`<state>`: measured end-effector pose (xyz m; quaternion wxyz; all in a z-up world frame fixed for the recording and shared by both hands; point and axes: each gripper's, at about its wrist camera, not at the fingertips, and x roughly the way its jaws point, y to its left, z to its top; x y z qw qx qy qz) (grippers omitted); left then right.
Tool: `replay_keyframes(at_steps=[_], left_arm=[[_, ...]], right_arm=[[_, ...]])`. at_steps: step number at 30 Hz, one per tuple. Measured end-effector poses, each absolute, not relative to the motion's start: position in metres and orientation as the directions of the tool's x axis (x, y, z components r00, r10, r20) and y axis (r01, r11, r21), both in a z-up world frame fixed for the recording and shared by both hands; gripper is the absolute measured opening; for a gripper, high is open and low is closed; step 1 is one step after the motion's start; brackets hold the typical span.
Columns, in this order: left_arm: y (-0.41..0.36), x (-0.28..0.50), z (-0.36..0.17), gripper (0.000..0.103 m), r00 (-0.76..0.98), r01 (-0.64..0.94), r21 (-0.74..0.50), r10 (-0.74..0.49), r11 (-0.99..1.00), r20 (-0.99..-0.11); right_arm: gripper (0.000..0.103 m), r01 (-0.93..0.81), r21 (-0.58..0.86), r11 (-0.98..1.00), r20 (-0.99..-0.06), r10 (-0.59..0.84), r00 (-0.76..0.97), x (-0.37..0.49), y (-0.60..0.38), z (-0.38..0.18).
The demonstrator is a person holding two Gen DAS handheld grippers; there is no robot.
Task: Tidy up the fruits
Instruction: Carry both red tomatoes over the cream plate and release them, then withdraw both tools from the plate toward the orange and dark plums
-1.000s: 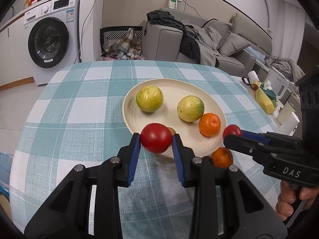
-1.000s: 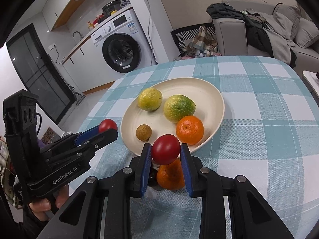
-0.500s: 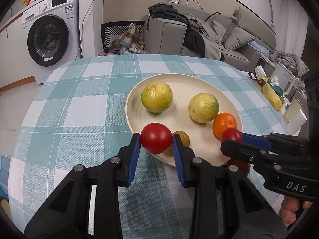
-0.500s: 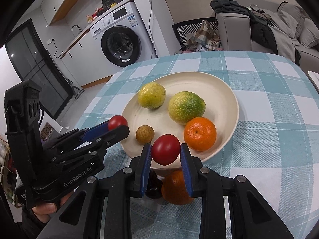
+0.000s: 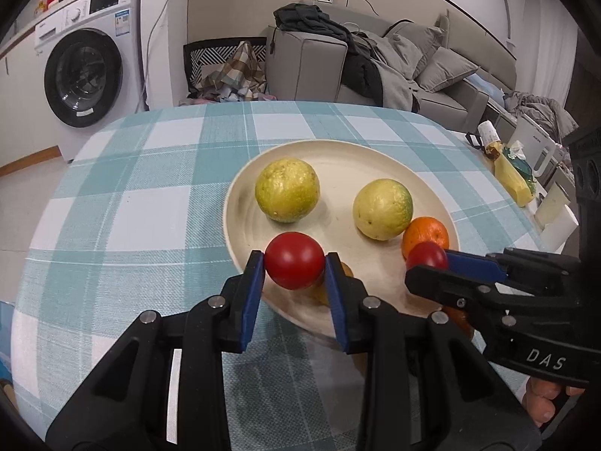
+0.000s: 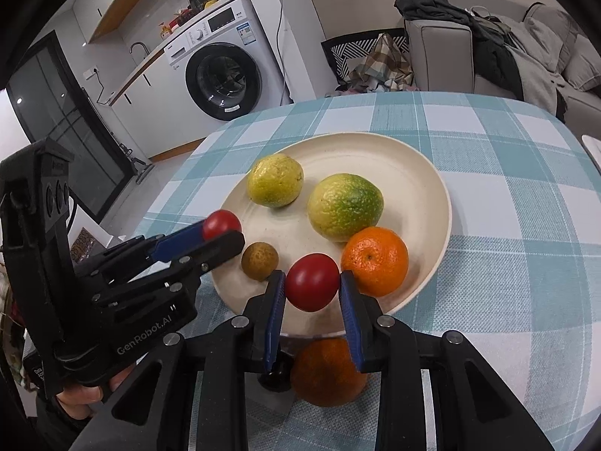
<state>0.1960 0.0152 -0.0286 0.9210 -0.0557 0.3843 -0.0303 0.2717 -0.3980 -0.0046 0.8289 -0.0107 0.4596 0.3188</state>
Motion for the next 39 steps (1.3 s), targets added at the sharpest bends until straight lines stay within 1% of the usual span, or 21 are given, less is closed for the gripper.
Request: replay_keyframes(at_steps=[5,13,17,20,22,23,24,25,26,27,28,29,30,31,32,33,36,38,39], left_arm=[[0.013,0.2,-0.029,0.03,0.705,0.018,-0.126,-0.102,0.992,-0.702],[0.015,0.2,-0.03,0.03,0.7,0.012,-0.141,-0.109,0.99,-0.706],[0.013,0.196,-0.028,0.03,0.704,0.007,-0.128,-0.096,0.992,-0.704],[0.014,0.191,-0.025,0.03,0.7,0.009,-0.146,-0.111,0.989,-0.705],[0.015,0.188,-0.021,0.031,0.699,0.014,-0.169,-0.13,0.986,-0.703],[0.015,0.185,-0.019,0.031,0.702,0.013,-0.173,-0.132,0.985,-0.7],[0.016,0.183,-0.017,0.034,0.705,0.013,-0.172,-0.131,0.985,-0.697],[0.016,0.18,-0.014,0.04,0.711,0.011,-0.171,-0.128,0.985,-0.692],[0.015,0.176,-0.011,0.043,0.716,0.009,-0.169,-0.124,0.986,-0.686],[0.015,0.172,-0.008,0.052,0.722,0.008,-0.168,-0.122,0.986,-0.681],[0.016,0.169,-0.005,0.062,0.728,0.005,-0.168,-0.119,0.986,-0.675],[0.016,0.165,-0.002,0.066,0.734,0.003,-0.17,-0.118,0.985,-0.668],[0.017,0.161,0.001,0.071,0.741,0.003,-0.173,-0.118,0.985,-0.661],[0.017,0.157,0.004,0.076,0.746,0.005,-0.174,-0.119,0.985,-0.655],[0.018,0.153,0.008,0.079,0.751,0.003,-0.171,-0.116,0.985,-0.65],[0.018,0.15,0.011,0.082,0.756,0.002,-0.168,-0.111,0.986,-0.646],[0.017,0.14,0.019,0.083,0.761,0.004,-0.157,-0.106,0.988,-0.641],[0.017,0.134,0.023,0.089,0.763,0.003,-0.152,-0.101,0.988,-0.638],[0.016,0.131,0.024,0.095,0.767,0.003,-0.149,-0.098,0.989,-0.635]], right_arm=[[0.03,-0.541,0.241,0.806,-0.767,0.499,0.403,0.275,-0.399,0.0],[0.03,-0.542,0.246,0.803,-0.77,0.502,0.394,0.276,-0.4,-0.001],[0.03,-0.549,0.235,0.802,-0.778,0.494,0.388,0.273,-0.398,-0.004],[0.03,-0.552,0.236,0.8,-0.759,0.506,0.409,0.269,-0.401,0.001],[0.032,-0.548,0.24,0.802,-0.745,0.513,0.425,0.266,-0.407,0.007],[0.036,-0.546,0.241,0.802,-0.743,0.514,0.427,0.266,-0.409,0.009],[0.039,-0.546,0.241,0.803,-0.742,0.515,0.43,0.264,-0.412,0.011],[0.041,-0.547,0.235,0.804,-0.74,0.512,0.436,0.262,-0.415,0.013],[0.046,-0.55,0.225,0.805,-0.738,0.509,0.443,0.261,-0.417,0.016],[0.052,-0.554,0.214,0.805,-0.735,0.506,0.451,0.258,-0.419,0.018],[0.053,-0.559,0.205,0.803,-0.731,0.506,0.459,0.256,-0.422,0.02],[0.059,-0.562,0.198,0.803,-0.727,0.505,0.465,0.254,-0.424,0.022],[0.071,-0.565,0.186,0.804,-0.724,0.501,0.474,0.251,-0.426,0.024],[0.079,-0.569,0.173,0.804,-0.719,0.498,0.485,0.248,-0.428,0.026],[0.092,-0.57,0.163,0.806,-0.713,0.495,0.496,0.247,-0.429,0.027],[0.097,-0.567,0.15,0.81,-0.704,0.49,0.514,0.244,-0.431,0.03],[0.103,-0.573,0.132,0.809,-0.694,0.488,0.53,0.238,-0.434,0.033],[0.103,-0.574,0.123,0.81,-0.695,0.483,0.532,0.237,-0.435,0.034],[0.103,-0.575,0.119,0.81,-0.697,0.48,0.533,0.236,-0.435,0.034]])
